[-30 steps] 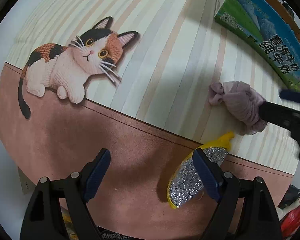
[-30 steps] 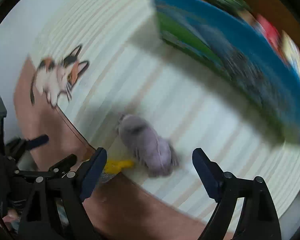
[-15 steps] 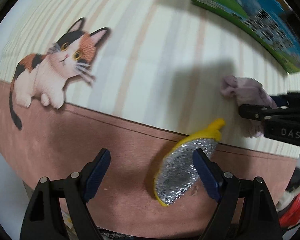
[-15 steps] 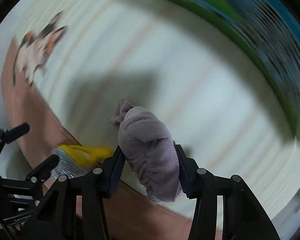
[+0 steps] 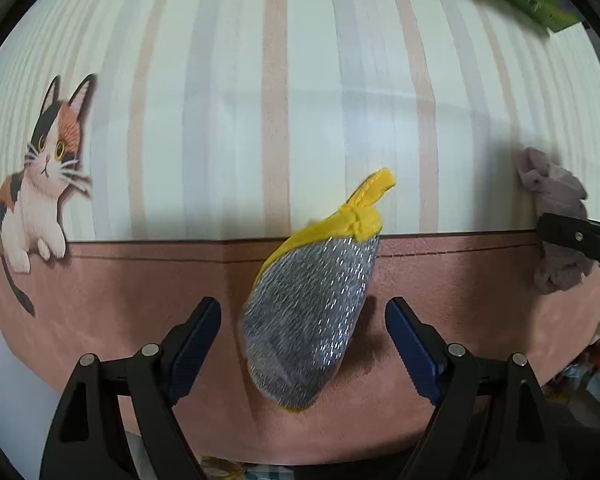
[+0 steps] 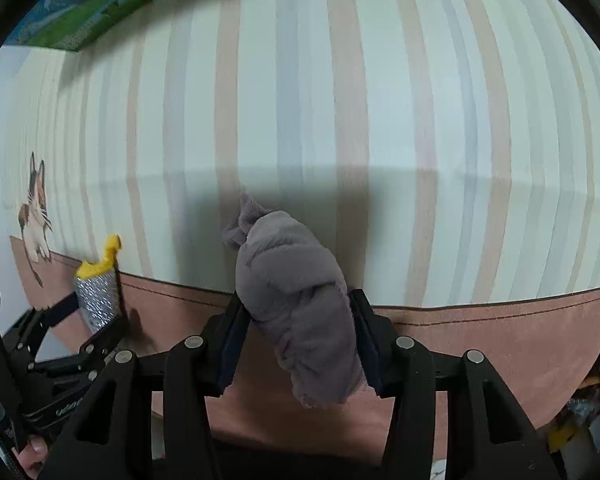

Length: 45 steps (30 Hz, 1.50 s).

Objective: Organize soft objects
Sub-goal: 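Grasp the lilac cloth with right gripper while left grasps the steel scrubber, then carry lilac cloth and steel scrubber into the box and release both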

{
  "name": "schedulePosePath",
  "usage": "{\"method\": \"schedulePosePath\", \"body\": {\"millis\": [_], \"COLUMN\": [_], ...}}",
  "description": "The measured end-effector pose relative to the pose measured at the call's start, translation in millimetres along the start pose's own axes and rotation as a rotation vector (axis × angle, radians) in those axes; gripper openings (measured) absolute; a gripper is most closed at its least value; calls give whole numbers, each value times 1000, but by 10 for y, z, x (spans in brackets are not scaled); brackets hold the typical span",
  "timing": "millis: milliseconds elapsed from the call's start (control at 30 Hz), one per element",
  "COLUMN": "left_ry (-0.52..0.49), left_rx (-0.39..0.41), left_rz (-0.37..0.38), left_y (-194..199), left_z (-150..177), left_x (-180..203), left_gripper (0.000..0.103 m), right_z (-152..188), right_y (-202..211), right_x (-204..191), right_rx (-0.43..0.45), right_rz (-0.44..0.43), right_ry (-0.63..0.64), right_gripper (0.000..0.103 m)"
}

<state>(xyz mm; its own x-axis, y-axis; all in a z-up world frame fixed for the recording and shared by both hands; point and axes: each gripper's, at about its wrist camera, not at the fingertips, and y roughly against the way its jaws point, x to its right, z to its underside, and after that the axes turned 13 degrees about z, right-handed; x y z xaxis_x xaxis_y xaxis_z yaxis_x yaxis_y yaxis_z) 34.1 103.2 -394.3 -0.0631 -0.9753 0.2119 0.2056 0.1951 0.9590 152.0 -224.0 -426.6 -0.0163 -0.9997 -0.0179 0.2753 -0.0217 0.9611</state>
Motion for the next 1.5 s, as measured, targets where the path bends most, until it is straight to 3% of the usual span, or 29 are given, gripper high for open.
{"method": "schedulePosePath", "body": {"millis": [100,200,300,467,567,600,633,767,833,1000,1133,1233,1333,1500], "left_ry": [-6,-8,-6,14,36,41,46,61,47,-23,-84,-114,-93,-8], "left_rx": [-1,-19,-18,-14,-14,-10,-5,20,66,215,325,373,361,271], "left_rz": [-21,-29,-19,-14,2,7,14,89,140,230,221,166,134,144], "left_y": [-59,-108,-94,-127,-61,-19,20,245,565,1487,2226,2539,2500,2097], "left_z": [-141,-431,-527,-618,-740,-742,-840,-972,-1079,-1525,-2020,-2389,-2809,-3325], "left_x": [182,302,414,545,660,655,703,913,1112,1626,1898,1970,1842,1557], "left_gripper": [83,56,48,45,43,42,42,42,42,42,42,42,42,42], "right_z": [24,14,36,92,131,176,200,252,265,234,30,-303,-754,-1394], "right_y": [55,101,120,5,-58,-55,-40,-11,138,992,1921,2393,2501,2211], "right_x": [-12,-180,-290,-622,-775,-808,-850,-806,-742,-585,-413,-218,-21,-38], "right_rx": [28,87,109,118,131,149,166,145,147,256,414,506,505,421], "right_rz": [19,66,107,123,158,176,207,136,67,-80,-102,-28,45,164], "right_ry": [16,63,115,161,190,202,220,189,158,102,63,39,22,30], "right_gripper": [67,71,71,71,66,52,46,44,44,44,44,44,44,44]}}
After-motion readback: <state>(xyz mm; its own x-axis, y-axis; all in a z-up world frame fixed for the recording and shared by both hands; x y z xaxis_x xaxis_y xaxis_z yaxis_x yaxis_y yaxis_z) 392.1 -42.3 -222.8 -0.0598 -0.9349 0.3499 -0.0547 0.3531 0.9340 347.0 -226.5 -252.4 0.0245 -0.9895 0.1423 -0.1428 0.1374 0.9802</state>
